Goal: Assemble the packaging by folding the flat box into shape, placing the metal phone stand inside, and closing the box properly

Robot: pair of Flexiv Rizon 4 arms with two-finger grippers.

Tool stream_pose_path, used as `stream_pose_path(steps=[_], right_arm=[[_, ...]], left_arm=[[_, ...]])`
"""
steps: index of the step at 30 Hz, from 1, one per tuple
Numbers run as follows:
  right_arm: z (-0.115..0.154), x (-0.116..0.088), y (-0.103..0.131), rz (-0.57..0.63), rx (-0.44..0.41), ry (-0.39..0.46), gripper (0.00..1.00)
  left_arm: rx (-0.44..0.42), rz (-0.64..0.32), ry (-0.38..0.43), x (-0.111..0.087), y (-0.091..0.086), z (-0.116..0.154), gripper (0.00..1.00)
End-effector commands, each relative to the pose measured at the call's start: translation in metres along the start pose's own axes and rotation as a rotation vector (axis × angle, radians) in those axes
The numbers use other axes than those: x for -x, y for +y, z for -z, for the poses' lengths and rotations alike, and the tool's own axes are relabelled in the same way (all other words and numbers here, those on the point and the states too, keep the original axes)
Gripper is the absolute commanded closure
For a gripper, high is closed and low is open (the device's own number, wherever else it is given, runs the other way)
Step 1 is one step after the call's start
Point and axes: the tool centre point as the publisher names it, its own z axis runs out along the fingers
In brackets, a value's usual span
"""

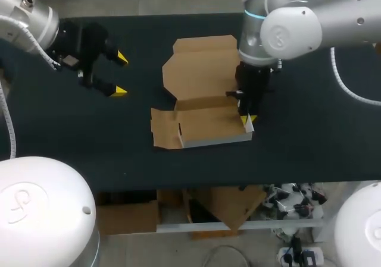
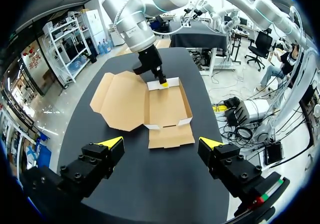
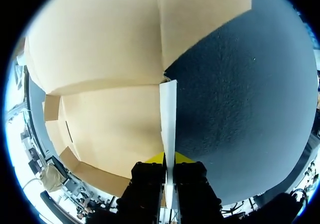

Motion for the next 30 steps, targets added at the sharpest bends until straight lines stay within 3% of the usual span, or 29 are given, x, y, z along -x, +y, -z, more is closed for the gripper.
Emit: stream_pose_path(steps=[1,15,30], right_arm=[[-0.0012,-0.003,-0.0009,-0.009,0.019,-0.022,1.0],[-0.0023,-0.0037,-0.0024,-0.019,0.111,-0.052,0.96],[-0.0052,-0.0008,-0.0014,-0.043,0.2,-0.045,0.84]], left_arm=[[0.003,0.001,0.003,0.0003,-0.0003,0.0006,0.0],[0.003,0.001,0.003,0.0003,-0.0003,0.0006,0.0],[0.003,0.001,0.003,0.0003,-0.0003,0.0006,0.0]])
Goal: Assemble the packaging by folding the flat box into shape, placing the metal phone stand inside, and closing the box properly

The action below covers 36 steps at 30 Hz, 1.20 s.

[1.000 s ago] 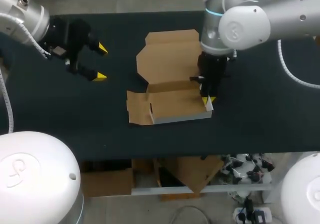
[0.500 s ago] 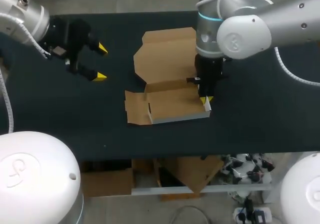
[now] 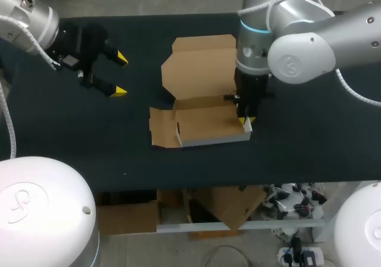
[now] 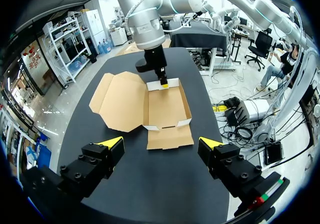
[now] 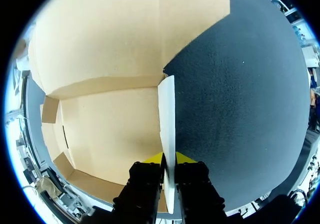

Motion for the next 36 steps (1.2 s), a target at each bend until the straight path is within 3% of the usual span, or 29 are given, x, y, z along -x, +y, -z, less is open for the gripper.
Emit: stream_pose_path(steps=[1,20,24,25,36], right_arm=[[-0.0019,0.0019,-0.0038,-0.007,0.048,0.0,0.83],[-0.0038,0.0018,0.0003,-0.041,0.152,-0.023,0.84],[-0.0048,0.0019,0.0014,-0.045,0.155,-0.023,0.92],[-0.0051,0.0017,0.002,-0.047,0.156,-0.025,1.0],[-0.0035,0.0018,0.0043,-0.05,0.17,-0.035,1.0]], left_arm=[[0.003,0.001,0.003,0.0003,-0.0003,0.0006,0.0],[0.003,0.001,0.003,0.0003,-0.0003,0.0006,0.0],[0.003,0.001,0.003,0.0003,-0.0003,0.0006,0.0],[0.003,0.001,0.003,0.0003,-0.0003,0.0006,0.0],[0.003,0.001,0.003,0.0003,-0.0003,0.0006,0.0]])
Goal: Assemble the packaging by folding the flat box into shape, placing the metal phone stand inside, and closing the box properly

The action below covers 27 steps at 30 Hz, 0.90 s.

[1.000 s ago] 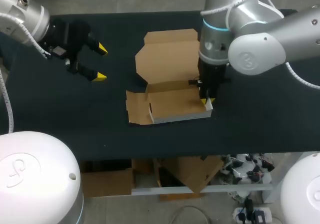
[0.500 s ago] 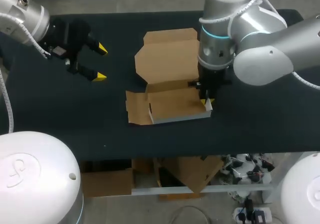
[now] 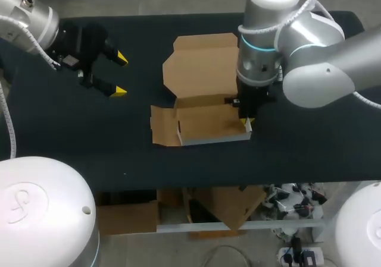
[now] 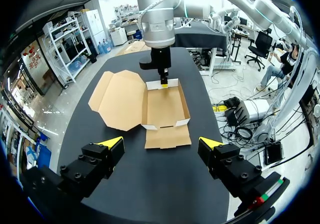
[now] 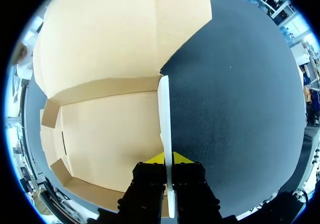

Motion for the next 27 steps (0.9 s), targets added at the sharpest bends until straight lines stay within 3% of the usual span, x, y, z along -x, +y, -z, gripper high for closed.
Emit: stream_pose_path(steps=[1,14,27], right_arm=[[-0.001,-0.0008,-0.001,-0.002,0.01,-0.009,1.0],[-0.0028,-0.001,0.0007,0.001,0.003,-0.012,1.0],[0.0013,0.0018,0.0045,-0.048,-0.034,-0.105,1.0]], left_arm=[[0.003,0.001,0.003,0.0003,-0.0003,0.0006,0.0],[0.003,0.001,0.003,0.0003,-0.0003,0.0006,0.0],[0.003,0.001,0.003,0.0003,-0.0003,0.0006,0.0]])
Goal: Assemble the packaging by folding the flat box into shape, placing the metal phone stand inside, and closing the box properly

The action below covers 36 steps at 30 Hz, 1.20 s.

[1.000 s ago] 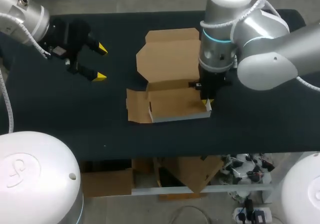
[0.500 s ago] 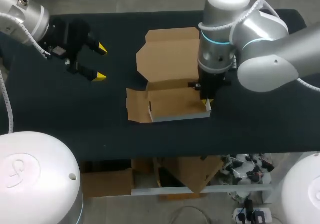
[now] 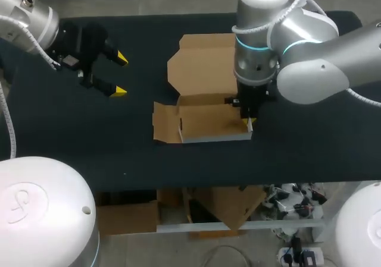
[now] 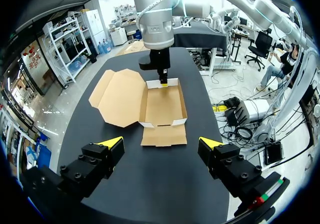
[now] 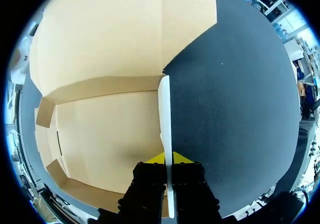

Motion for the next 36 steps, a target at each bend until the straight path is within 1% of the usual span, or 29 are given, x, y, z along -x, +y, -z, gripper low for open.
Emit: stream_pose_path(steps=[1,3,5,8,13,15,16,21,23,24,27,31,33,34,36], right_arm=[[0.0016,-0.0056,0.0049,-0.006,-0.014,-0.05,1.0],[0.0013,-0.0056,0.0057,-0.016,-0.018,-0.069,1.0],[0.0005,-0.0052,0.0063,-0.038,-0.023,-0.11,1.0],[-0.0005,-0.0048,0.0068,-0.061,-0.026,-0.147,1.0],[-0.0031,-0.0043,0.0082,-0.081,-0.035,-0.183,1.0],[-0.0033,-0.0039,0.0087,-0.095,-0.037,-0.213,1.0],[-0.0034,-0.0039,0.0089,-0.094,-0.035,-0.212,1.0],[-0.0021,-0.0032,0.01,-0.117,-0.03,-0.265,1.0],[-0.0017,-0.0028,0.0104,-0.12,-0.029,-0.268,1.0],[-0.0012,-0.0027,0.0104,-0.132,-0.028,-0.294,1.0],[-0.0008,-0.0026,0.0106,-0.142,-0.024,-0.321,1.0],[-0.0016,-0.0029,0.0109,-0.147,-0.019,-0.333,1.0],[-0.0028,-0.0036,0.011,-0.132,-0.008,-0.308,1.0],[-0.0029,-0.0044,0.0105,-0.117,0.001,-0.281,1.0],[-0.0022,-0.006,0.0092,-0.098,0.02,-0.261,1.0]], left_arm=[[0.003,0.001,0.003,0.0003,-0.0003,0.0006,0.0],[0.003,0.001,0.003,0.0003,-0.0003,0.0006,0.0],[0.003,0.001,0.003,0.0003,-0.0003,0.0006,0.0],[0.003,0.001,0.003,0.0003,-0.0003,0.0006,0.0],[0.003,0.001,0.003,0.0003,-0.0003,0.0006,0.0],[0.003,0.001,0.003,0.0003,-0.0003,0.0006,0.0],[0.003,0.001,0.003,0.0003,-0.0003,0.0006,0.0],[0.003,0.001,0.003,0.0003,-0.0003,0.0006,0.0],[0.003,0.001,0.003,0.0003,-0.0003,0.0006,0.0],[0.003,0.001,0.003,0.0003,-0.0003,0.0006,0.0],[0.003,0.001,0.003,0.0003,-0.0003,0.0006,0.0],[0.003,0.001,0.003,0.0003,-0.0003,0.0006,0.0],[0.003,0.001,0.003,0.0003,-0.0003,0.0006,0.0],[0.003,0.001,0.003,0.0003,-0.0003,0.0006,0.0],[0.003,0.001,0.003,0.0003,-0.0003,0.0006,0.0]])
